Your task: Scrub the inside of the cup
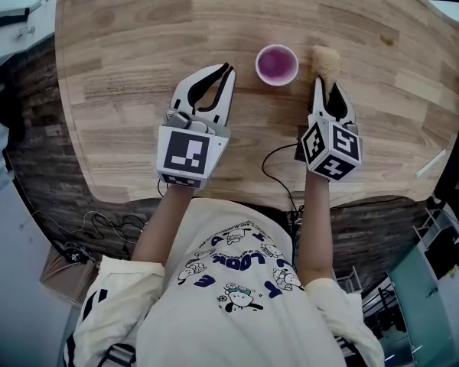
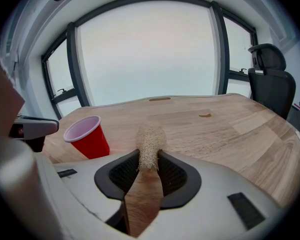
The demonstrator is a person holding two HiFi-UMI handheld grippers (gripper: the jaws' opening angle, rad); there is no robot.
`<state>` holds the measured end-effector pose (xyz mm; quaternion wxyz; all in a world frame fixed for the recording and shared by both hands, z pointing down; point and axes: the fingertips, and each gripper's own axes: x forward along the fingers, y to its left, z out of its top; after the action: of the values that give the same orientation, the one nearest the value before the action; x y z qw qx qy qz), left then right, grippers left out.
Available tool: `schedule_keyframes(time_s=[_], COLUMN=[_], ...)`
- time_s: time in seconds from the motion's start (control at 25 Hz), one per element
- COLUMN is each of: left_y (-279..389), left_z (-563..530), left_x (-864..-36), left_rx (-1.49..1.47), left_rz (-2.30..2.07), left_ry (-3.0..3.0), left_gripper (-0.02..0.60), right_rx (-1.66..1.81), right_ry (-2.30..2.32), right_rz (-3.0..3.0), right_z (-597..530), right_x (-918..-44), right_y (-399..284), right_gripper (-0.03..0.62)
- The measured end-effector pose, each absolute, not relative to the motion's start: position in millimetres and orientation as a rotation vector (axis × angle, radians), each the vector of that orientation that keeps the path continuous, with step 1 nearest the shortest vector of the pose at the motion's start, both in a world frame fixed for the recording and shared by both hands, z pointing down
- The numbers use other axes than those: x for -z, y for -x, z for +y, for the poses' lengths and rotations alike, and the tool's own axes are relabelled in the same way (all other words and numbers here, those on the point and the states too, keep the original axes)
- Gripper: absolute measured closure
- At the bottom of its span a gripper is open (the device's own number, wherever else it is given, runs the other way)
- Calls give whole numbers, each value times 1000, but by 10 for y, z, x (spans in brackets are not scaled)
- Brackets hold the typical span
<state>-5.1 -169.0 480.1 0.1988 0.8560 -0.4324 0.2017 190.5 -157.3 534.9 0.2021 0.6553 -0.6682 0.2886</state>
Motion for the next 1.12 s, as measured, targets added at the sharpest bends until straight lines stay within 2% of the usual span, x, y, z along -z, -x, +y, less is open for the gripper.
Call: schedule_keyframes(time_s=[0.24, 0.32, 0.4, 0.56, 0.92, 1.12], left_y=[41, 24, 2, -46, -288, -502], left_z=[-1684, -1676, -1673, -1663, -1497, -1481], left_x=[-4843, -4874, -4898, -4946, -5217, -5264], left_rx=[-603, -623, -638, -681, -833, -823], left_rz=[-1198, -1183, -1168, -1133, -927, -859], left_ry=[-2407, -2413, -2422, -2462, -2528, -2548], left_gripper=[545, 506, 500, 449, 241, 212], right_rx=[-783, -781, -783, -776, -771, -773], right_ry=[-1885, -1895, -1898, -1880, -1892, -1904], right_rz=[-1874, -1881, -1890, -1900, -1900, -1901], right_z=[-1596, -1607, -1618, -1609, -1600, -1598], right_x=[-5214, -5184, -5161, -5169, -5146, -5128], right_y=[-1950, -1948, -1934, -1911, -1971, -2002], right_gripper=[496, 496, 496, 496, 496, 496])
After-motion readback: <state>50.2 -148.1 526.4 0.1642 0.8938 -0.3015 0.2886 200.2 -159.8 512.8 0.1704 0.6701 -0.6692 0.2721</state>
